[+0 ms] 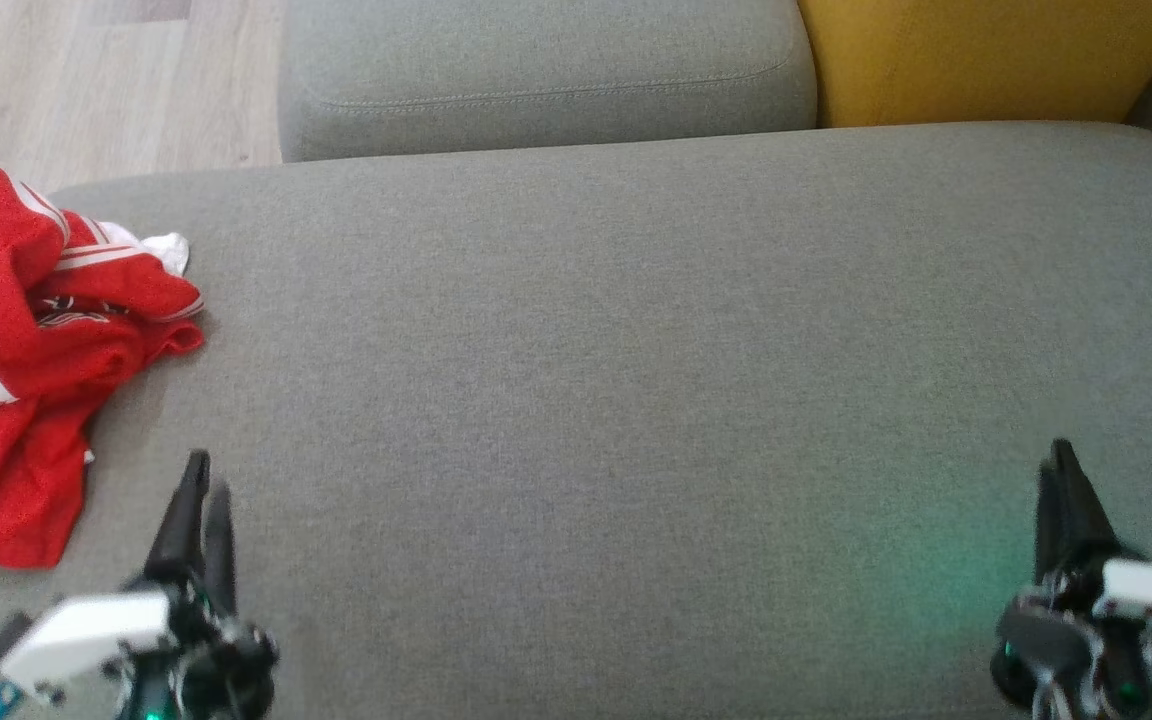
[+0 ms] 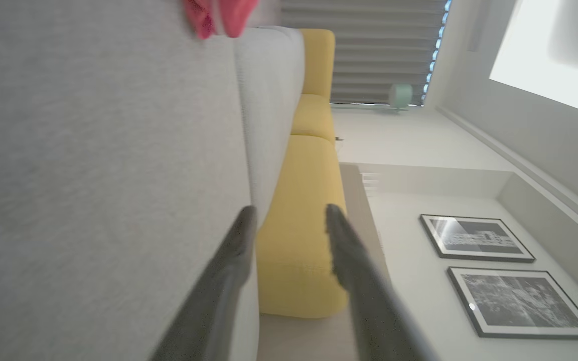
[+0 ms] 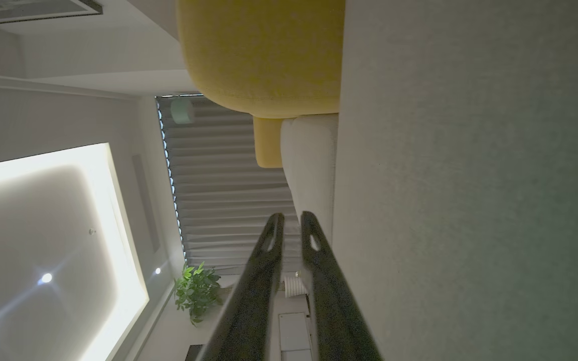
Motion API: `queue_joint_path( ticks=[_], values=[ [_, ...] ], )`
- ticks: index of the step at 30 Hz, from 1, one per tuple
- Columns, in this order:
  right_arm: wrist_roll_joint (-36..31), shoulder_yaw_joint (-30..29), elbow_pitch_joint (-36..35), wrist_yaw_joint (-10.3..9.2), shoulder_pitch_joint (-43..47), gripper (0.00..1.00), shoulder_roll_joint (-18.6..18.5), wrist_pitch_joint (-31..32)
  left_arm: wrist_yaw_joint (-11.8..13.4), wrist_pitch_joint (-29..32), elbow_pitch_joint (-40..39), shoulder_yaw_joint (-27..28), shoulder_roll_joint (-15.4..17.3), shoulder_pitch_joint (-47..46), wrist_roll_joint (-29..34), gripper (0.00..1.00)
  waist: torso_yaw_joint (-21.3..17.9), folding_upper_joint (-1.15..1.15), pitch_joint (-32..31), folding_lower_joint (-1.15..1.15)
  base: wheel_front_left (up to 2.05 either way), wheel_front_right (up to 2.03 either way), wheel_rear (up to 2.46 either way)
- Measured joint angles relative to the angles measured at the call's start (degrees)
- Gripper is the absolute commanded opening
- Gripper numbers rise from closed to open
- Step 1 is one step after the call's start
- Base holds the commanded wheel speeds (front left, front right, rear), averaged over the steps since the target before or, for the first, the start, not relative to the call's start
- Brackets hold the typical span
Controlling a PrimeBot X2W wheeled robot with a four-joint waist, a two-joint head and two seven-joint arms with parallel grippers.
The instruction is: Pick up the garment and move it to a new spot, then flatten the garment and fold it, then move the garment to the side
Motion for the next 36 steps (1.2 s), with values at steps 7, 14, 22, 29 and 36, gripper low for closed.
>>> queue_joint_path(
  ticks=[7, 14, 22, 29, 36],
  values=[
    [-0.15, 0.46, 0.55, 0.01, 1.76, 1.00, 0.20, -0.54, 0.05, -0.75, 0.86, -0.71, -0.37, 1.85, 0.01, 1.00, -0.01, 0.00, 0.01, 0.00, 0.00, 0.00, 0.00],
    [-1.53, 1.46, 0.10, 0.00, 1.78, 1.00, 0.16, -1.76, 0.05, -1.79, 0.36, -1.89, -0.37, 1.81, 0.33, 1.00, 0.04, 0.00, -0.13, 0.00, 0.00, 0.00, 0.00],
    [-7.23, 2.13, -1.32, 0.00, 1.77, 1.00, -0.33, -3.24, 0.05, -3.32, -1.11, -2.24, -0.31, 1.36, 6.17, 1.00, 0.24, 0.00, -0.36, 0.00, 0.00, 0.00, 0.00],
    [-14.11, 2.27, -3.15, 0.00, 1.77, 1.00, -0.54, -4.25, 0.04, -4.60, -4.27, -2.35, -0.33, 0.73, 13.88, 1.00, 0.36, 0.00, -0.59, 0.00, 0.00, 0.00, 0.00],
    [-20.56, 2.86, -4.99, 0.00, 1.77, 1.00, -0.77, -4.65, 0.04, -5.59, -6.42, -3.16, -0.33, 0.73, 20.59, 1.00, 0.37, 0.00, -0.87, 0.00, 0.00, 0.00, 0.00]
  ],
)
